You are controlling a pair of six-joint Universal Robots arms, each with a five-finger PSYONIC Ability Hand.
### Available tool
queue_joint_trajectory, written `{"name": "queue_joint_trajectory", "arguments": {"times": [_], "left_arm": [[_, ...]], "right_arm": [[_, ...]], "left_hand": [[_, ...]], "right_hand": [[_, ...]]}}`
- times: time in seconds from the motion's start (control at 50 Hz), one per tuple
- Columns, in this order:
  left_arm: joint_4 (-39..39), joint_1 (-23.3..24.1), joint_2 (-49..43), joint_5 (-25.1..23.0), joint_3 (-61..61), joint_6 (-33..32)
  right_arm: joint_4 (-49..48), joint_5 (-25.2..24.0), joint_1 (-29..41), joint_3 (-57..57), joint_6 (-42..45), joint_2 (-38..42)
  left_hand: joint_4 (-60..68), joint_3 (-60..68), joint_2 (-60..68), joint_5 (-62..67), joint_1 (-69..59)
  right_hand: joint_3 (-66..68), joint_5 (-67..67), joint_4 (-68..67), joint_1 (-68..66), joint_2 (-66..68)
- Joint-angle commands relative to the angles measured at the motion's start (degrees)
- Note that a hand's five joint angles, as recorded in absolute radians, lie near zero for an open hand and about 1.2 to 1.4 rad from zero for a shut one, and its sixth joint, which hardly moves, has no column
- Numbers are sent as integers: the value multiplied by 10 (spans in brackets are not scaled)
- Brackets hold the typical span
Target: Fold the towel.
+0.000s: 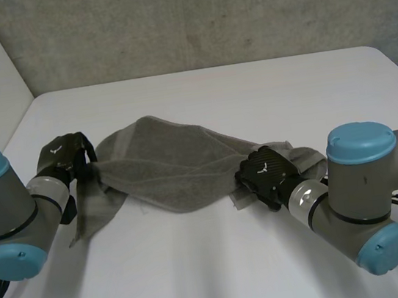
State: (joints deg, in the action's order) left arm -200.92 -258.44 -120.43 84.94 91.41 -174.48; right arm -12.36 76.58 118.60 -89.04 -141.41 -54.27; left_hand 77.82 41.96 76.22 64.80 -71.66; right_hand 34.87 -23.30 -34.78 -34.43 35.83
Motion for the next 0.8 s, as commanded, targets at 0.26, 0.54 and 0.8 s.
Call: {"name": "queue_joint_trajectory", "arguments": {"times": [0.26, 0.54, 0.8], "left_arm": [[-1, 1, -3, 0, 0, -1], [-1, 2, -4, -1, 0, -1], [-1, 2, -5, -1, 0, -2]], "right_arm": [[-37, 9, 0, 12, -2, 20], [-47, 9, 0, 24, -1, 36], [-54, 23, 0, 31, 0, 36]], "left_hand": [[22, 380, 38, 52, -83], [22, 380, 38, 52, -83], [22, 380, 38, 52, -83]], "right_hand": [[105, -121, -106, -110, 96], [115, -131, -116, -120, 106], [231, -247, -232, -236, 222]]}}
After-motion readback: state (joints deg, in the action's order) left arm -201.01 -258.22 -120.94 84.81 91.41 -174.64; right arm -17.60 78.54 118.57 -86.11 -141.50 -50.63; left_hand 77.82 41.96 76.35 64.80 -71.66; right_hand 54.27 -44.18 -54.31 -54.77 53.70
